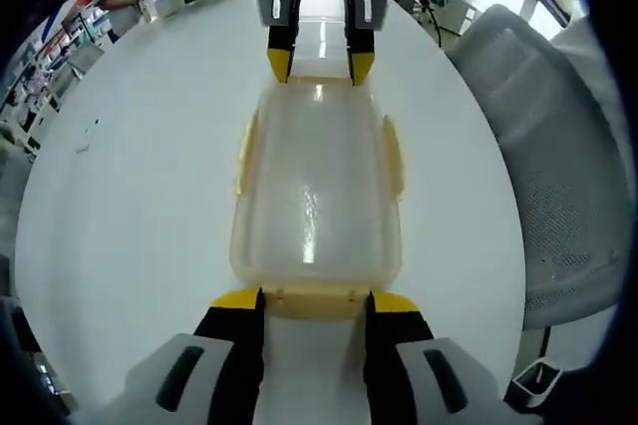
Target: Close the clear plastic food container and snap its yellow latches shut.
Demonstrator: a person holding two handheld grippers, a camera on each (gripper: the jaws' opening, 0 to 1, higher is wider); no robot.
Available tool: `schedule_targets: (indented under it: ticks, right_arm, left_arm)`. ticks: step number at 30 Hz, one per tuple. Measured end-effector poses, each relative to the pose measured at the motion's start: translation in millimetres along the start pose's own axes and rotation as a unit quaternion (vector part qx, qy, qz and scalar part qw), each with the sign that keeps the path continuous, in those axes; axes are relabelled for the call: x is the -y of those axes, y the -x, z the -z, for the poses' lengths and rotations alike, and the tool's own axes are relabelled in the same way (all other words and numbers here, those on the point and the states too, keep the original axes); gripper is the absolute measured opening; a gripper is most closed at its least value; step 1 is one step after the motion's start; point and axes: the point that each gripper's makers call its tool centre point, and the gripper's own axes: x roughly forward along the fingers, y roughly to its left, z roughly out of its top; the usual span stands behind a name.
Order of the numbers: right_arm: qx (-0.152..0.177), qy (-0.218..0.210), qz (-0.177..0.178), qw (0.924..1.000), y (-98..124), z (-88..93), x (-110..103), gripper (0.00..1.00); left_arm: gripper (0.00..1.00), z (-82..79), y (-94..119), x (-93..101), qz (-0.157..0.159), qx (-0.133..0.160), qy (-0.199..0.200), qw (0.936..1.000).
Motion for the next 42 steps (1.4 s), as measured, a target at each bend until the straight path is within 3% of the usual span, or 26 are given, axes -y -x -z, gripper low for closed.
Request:
schedule_targets:
  ticks: [3,12,16,21,27,31,42]
  right_arm:
    - [0.004,0.0,0.001,1.0,-0.1,-0.5,-0.5,0.35]
    - [0.016,0.005,0.004,0.9999,2.1,-2.1,3.8,0.35]
    - [0.011,0.019,0.007,0.9997,8.7,-1.8,9.3,0.35]
    - [0.057,0.011,0.003,0.9983,34.2,-3.3,15.8,0.35]
    - [0.091,0.031,0.01,0.9953,69.0,3.5,20.6,0.35]
    - [0.095,0.038,0.013,0.9946,81.9,14.5,21.7,0.35]
    - [0.102,0.041,0.016,0.9938,103.5,62.4,24.8,0.35]
  left_arm:
    - [0.33,-1.5,0.1,-0.4,0.002,-0.002,-0.003,1.0]
    - [0.33,-1.9,3.5,0.1,0.013,-0.044,0.003,0.9989]
    - [0.33,-10.4,15.9,-4.7,0.004,-0.036,0.014,0.9993]
    - [0.33,-23.7,35.8,-10.6,-0.013,-0.043,0.006,0.999]
    - [0.33,-49.4,53.8,-11.5,-0.021,-0.039,0.022,0.9988]
    - [0.33,-67.1,59.4,-11.5,-0.026,-0.038,0.024,0.9987]
    - [0.33,-120.6,46.1,-11.4,-0.035,-0.042,0.021,0.9983]
